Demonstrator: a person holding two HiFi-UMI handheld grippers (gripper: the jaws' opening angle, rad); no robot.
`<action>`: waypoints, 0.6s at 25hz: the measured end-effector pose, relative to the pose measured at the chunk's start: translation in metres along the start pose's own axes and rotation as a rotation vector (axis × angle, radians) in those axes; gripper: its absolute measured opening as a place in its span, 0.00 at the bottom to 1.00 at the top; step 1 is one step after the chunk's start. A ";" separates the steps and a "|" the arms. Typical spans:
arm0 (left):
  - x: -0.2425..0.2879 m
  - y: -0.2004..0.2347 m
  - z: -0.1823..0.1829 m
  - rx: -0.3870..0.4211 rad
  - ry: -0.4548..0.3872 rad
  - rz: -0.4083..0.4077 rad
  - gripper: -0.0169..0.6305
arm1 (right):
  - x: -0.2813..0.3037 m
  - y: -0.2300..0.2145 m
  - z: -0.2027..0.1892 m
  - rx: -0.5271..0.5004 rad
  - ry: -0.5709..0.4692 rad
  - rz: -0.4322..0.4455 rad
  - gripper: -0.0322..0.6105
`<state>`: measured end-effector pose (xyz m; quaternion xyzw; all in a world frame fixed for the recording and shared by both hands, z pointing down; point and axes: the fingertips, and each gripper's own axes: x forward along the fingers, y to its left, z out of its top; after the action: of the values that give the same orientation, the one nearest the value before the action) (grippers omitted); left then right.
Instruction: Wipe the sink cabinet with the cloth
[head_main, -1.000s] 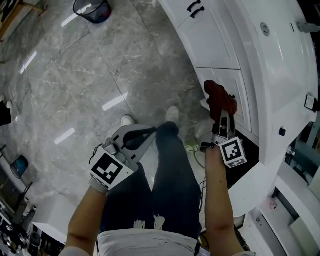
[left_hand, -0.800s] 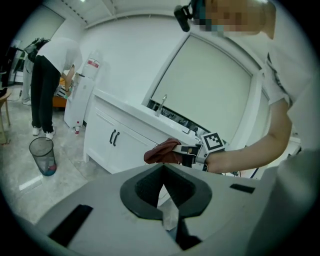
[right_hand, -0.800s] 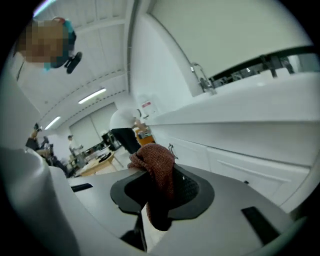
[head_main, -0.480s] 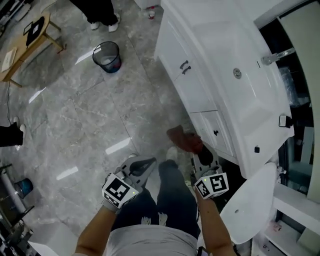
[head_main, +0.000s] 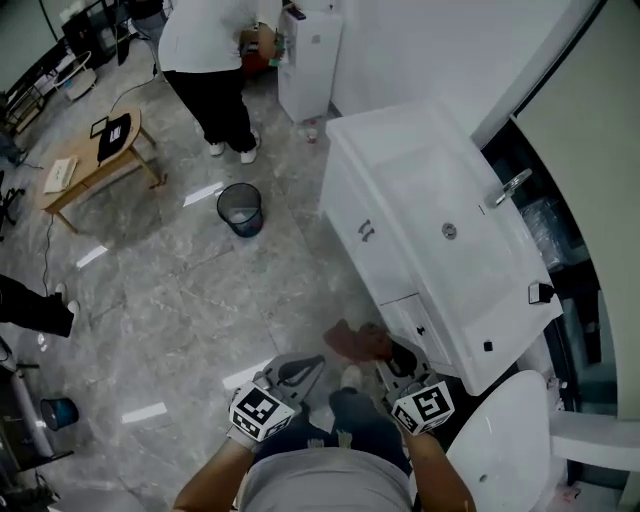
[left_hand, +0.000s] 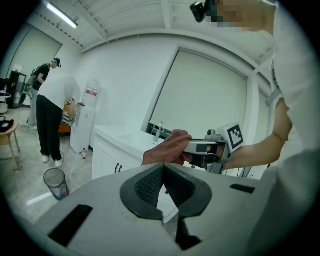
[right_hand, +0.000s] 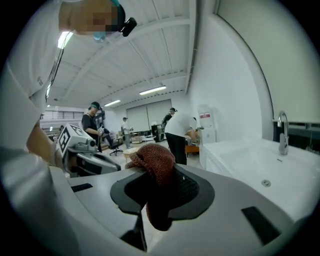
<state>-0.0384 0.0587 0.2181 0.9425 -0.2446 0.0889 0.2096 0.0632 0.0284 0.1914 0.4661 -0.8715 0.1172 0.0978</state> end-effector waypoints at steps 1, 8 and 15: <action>-0.002 -0.002 0.011 0.008 -0.014 0.004 0.04 | -0.002 0.004 0.012 -0.016 -0.006 0.013 0.19; -0.016 -0.016 0.073 0.093 -0.079 0.034 0.04 | -0.012 0.032 0.072 -0.003 -0.070 0.117 0.19; -0.036 -0.030 0.124 0.141 -0.167 0.089 0.04 | -0.024 0.035 0.120 -0.013 -0.155 0.153 0.19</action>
<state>-0.0462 0.0436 0.0867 0.9473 -0.2957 0.0364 0.1176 0.0401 0.0311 0.0665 0.4054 -0.9101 0.0820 0.0239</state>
